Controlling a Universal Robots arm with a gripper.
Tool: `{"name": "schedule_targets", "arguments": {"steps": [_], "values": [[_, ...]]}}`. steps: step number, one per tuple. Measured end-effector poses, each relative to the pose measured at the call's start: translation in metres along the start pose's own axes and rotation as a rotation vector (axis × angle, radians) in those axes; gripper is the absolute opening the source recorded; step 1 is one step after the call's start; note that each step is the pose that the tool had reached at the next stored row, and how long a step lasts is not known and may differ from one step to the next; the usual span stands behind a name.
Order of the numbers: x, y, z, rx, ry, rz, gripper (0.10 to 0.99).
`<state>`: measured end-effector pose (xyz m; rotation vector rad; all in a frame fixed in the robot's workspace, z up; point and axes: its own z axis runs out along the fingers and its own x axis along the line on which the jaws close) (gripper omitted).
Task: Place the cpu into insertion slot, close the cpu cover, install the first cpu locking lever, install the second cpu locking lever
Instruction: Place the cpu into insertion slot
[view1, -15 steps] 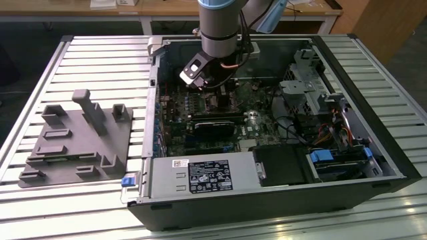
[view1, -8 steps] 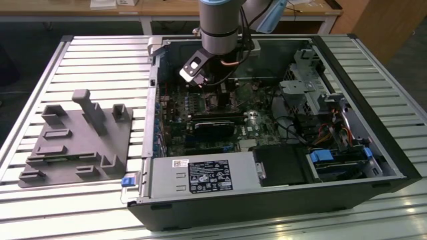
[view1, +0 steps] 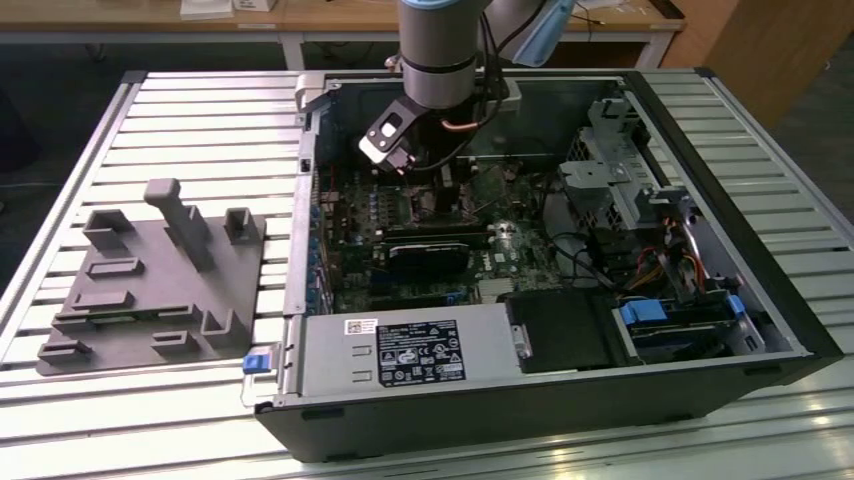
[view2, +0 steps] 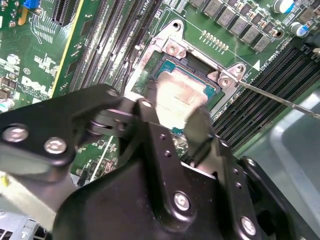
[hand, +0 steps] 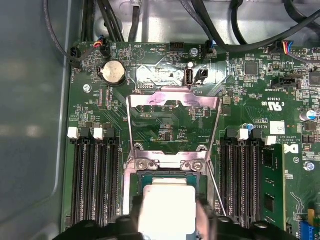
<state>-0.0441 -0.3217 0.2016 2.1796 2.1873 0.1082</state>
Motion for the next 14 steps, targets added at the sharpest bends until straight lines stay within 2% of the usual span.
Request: {"name": "schedule_targets", "arguments": {"steps": [1,2,4,5,8,9,10,11,14], "values": [[0.0,0.0,-0.0001,0.0,-0.0001,0.0,0.471],[0.0,0.0,-0.0002,0.0,0.0,0.0,0.471],[0.0,0.0,-0.0005,0.0,-0.0001,0.0,0.353],[0.0,0.0,-0.0005,0.0,0.0,0.0,0.353],[0.0,0.0001,-0.0009,0.0,-0.0001,0.0,0.18],[0.0,0.0001,-0.001,0.0,-0.0001,0.0,0.18],[0.0,0.0001,-0.0011,0.0,-0.0001,0.0,0.122],[0.0,0.0001,-0.0012,0.0,-0.0001,0.0,0.106],[0.0,0.0001,-0.0015,0.0,-0.0001,0.0,0.106]]}}
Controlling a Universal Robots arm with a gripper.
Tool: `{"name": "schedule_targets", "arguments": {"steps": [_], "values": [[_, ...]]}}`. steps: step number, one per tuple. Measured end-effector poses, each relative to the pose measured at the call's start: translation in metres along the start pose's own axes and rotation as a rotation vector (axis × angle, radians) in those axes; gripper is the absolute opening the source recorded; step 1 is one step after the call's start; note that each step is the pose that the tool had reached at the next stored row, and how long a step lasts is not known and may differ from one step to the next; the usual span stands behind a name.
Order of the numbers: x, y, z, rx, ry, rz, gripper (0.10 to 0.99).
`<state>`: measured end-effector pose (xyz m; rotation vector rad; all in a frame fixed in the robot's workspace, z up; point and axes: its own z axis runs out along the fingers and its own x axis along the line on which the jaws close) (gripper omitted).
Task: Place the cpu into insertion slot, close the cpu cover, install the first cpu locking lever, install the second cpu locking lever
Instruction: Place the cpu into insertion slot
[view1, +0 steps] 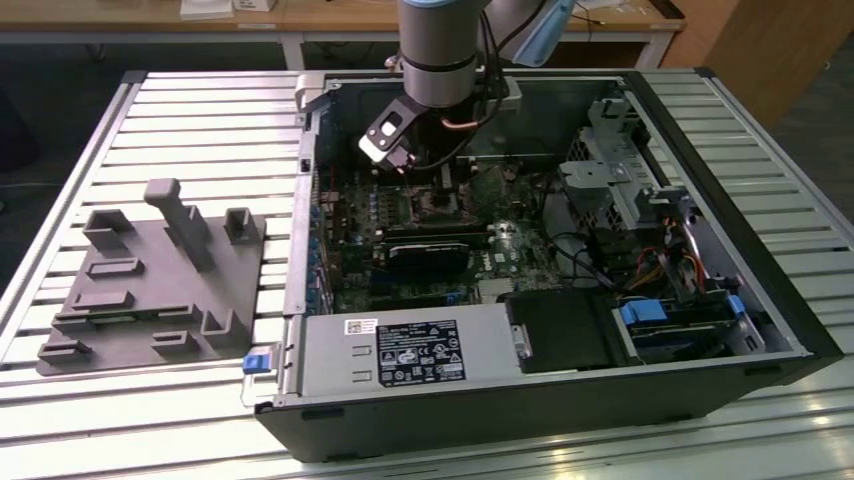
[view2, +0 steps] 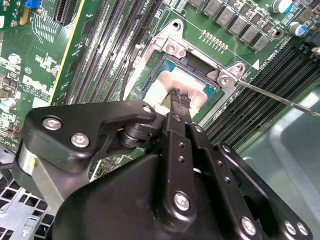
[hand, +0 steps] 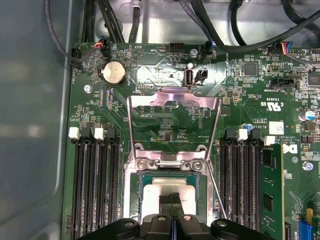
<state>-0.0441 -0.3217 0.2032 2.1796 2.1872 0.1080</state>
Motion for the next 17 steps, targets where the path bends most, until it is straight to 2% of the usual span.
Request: {"name": "schedule_targets", "arguments": {"steps": [17], "values": [[-0.0001,-0.0004,0.0042,0.0,0.0,0.0,0.106]]}}
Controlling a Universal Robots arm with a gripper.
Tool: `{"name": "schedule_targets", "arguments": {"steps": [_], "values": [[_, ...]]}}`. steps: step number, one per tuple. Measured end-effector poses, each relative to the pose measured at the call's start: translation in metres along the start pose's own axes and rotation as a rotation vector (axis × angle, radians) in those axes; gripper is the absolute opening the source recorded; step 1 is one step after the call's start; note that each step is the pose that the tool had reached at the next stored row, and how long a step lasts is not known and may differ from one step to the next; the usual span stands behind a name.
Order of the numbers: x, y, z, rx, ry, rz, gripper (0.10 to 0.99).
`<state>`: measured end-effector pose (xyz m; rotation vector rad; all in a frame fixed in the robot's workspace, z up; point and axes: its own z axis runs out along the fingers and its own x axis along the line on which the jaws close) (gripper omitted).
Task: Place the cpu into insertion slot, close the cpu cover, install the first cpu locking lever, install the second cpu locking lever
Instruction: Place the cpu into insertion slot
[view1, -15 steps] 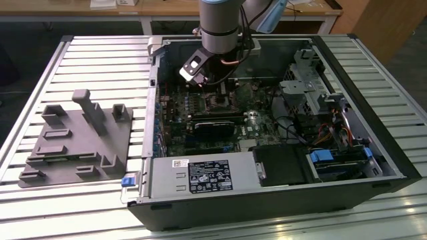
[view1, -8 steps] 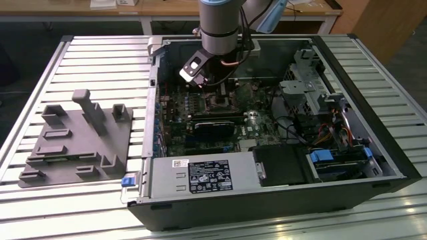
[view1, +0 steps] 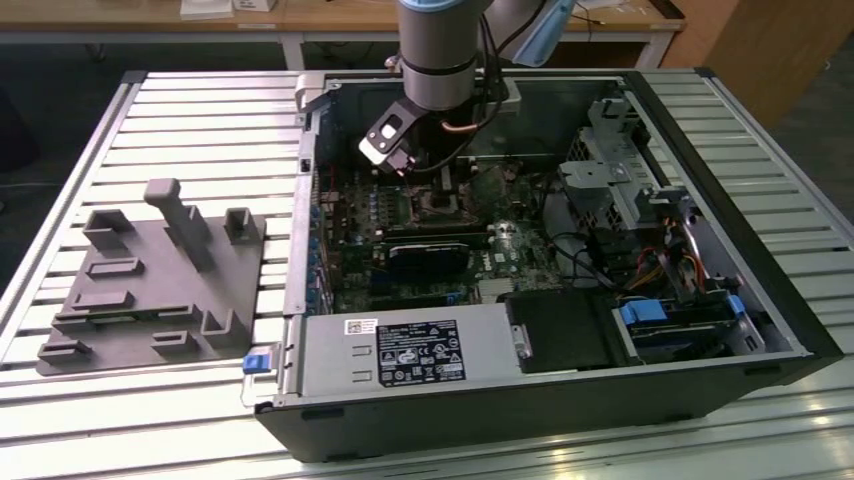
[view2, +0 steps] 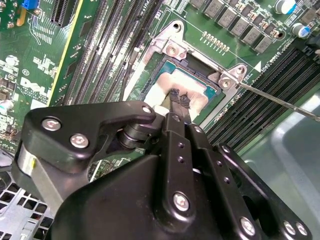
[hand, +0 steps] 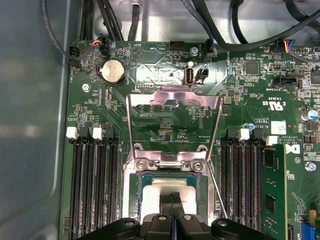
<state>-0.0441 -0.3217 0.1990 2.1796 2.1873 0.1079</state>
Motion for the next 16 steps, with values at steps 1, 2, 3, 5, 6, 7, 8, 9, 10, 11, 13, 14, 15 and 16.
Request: {"name": "schedule_targets", "arguments": {"steps": [1,2,3,5,6,7,8,9,10,11,13,14,15,16], "values": [[0.0,0.0,0.0,0.0,-0.0001,0.0,0.106],[0.0,0.0001,-0.0002,0.0,-0.0001,0.0,0.106],[0.0001,0.0002,-0.0007,-0.001,0.0004,0.0,0.106],[0.0001,0.0003,-0.0025,0.0,-0.0015,0.0,0.106],[0.0001,0.0004,-0.0037,0.0,-0.0022,0.0,0.106],[0.0001,0.0005,-0.0053,0.0,-0.0027,0.0,0.106],[0.0001,0.0006,-0.007,0.0,-0.003,0.0,0.106],[0.0001,0.0008,-0.0089,0.0,-0.0034,0.0,0.106],[0.0002,0.001,-0.011,0.0,-0.0035,0.0,0.106],[0.0002,0.0012,-0.0132,0.0,-0.0034,0.0,0.106],[0.0003,0.0016,-0.0181,0.0,-0.0035,0.0,0.106],[0.0003,0.0018,-0.0208,0.0,-0.0036,0.0,0.106],[0.0004,0.002,-0.0234,0.0,-0.0037,0.0,0.106],[0.0005,0.0023,-0.026,-0.001,-0.0037,0.0,0.106]]}}
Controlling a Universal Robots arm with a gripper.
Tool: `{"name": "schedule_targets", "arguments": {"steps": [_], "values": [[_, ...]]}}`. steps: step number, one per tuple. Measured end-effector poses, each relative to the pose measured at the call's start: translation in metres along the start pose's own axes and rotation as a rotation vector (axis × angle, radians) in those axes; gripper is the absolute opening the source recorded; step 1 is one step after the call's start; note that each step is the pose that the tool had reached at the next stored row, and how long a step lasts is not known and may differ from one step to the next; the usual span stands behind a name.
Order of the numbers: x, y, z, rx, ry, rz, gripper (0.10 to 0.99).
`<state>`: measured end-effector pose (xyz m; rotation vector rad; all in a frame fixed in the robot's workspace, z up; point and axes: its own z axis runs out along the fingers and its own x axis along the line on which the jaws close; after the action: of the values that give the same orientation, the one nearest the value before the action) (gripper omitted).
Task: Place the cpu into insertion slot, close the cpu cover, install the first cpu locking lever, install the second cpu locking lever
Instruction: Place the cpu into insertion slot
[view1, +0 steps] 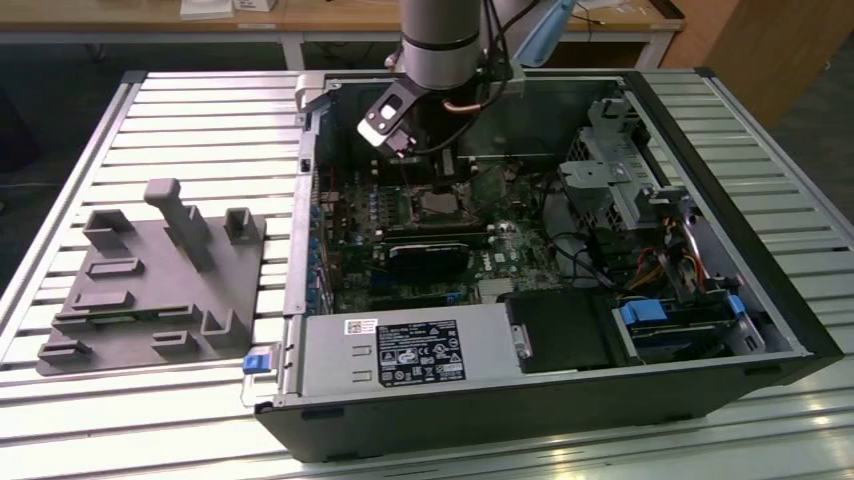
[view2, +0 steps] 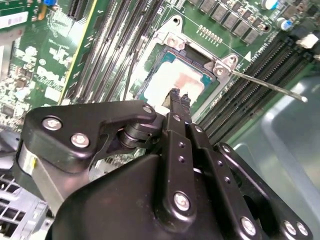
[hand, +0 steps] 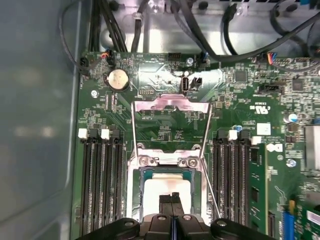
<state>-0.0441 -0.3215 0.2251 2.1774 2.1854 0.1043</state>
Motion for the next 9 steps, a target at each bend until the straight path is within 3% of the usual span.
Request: {"name": "schedule_targets", "arguments": {"steps": [9], "values": [[0.0007,0.0018,-0.0208,-0.003,-0.002,0.0,0.106]]}}
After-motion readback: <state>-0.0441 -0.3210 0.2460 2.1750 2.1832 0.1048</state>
